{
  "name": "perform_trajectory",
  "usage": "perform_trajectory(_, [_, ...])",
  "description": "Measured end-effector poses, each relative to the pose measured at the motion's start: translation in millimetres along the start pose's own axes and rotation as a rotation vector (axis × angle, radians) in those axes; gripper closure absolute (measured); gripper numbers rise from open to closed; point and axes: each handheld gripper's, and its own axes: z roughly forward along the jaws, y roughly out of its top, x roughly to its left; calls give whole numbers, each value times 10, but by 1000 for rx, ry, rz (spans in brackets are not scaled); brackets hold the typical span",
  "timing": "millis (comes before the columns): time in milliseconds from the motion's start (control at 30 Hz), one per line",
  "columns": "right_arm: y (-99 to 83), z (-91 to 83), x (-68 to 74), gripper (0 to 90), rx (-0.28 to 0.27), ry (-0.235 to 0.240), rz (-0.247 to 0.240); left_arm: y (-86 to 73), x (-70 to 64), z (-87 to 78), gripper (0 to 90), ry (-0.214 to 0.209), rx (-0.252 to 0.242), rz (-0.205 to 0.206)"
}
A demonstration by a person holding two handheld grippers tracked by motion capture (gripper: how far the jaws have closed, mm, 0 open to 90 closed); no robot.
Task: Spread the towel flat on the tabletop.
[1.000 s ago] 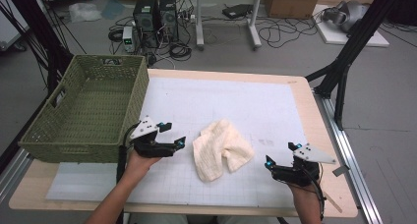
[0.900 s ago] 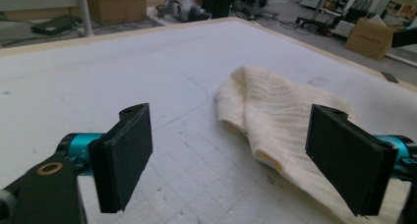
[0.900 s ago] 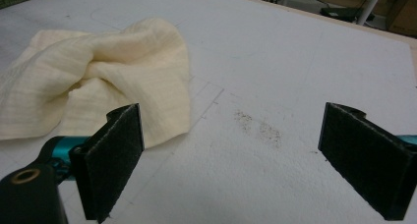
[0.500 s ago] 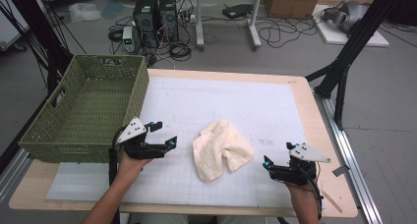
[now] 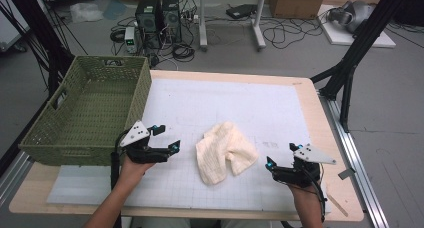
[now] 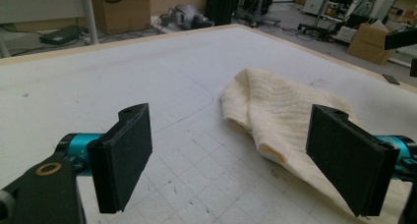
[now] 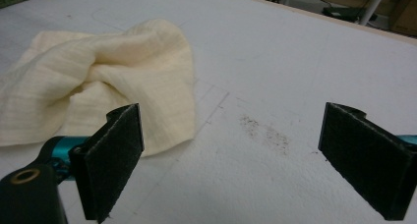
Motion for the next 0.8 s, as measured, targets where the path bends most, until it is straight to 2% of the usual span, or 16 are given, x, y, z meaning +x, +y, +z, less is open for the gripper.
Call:
perform_trajectory(67, [11, 20, 19, 91, 6, 16, -1, -2, 0, 12, 180, -2, 2, 1])
perform_trajectory(167, [11, 61, 51, 91, 27, 73, 0, -4, 4, 18, 180, -3, 6, 2])
perform_trajectory(267, [23, 83, 99, 91, 19, 92, -25, -5, 5, 11, 180, -1, 5, 3])
perform_trajectory(300, [49, 99, 153, 91, 5, 116, -44, -6, 4, 3, 180, 2, 8, 6])
perform_trajectory(467, [95, 160, 271, 91, 0, 159, -69, -5, 10, -11, 180, 11, 7, 7])
perform_trajectory(533, [106, 211, 376, 94, 7, 183, -108, -7, 16, -9, 181, 10, 7, 7])
perform_trajectory(600, [110, 247, 437, 153, 10, 204, -135, -13, 24, -5, 181, 13, 11, 5])
perform_trajectory(633, [110, 247, 437, 153, 10, 204, -135, -13, 24, -5, 181, 13, 11, 5])
perform_trajectory(733, [126, 319, 573, 175, 19, 254, -172, -15, 29, -4, 182, 12, 14, 5])
perform_trajectory(800, [132, 342, 610, 186, 19, 263, -179, -18, 29, 0, 182, 13, 15, 5])
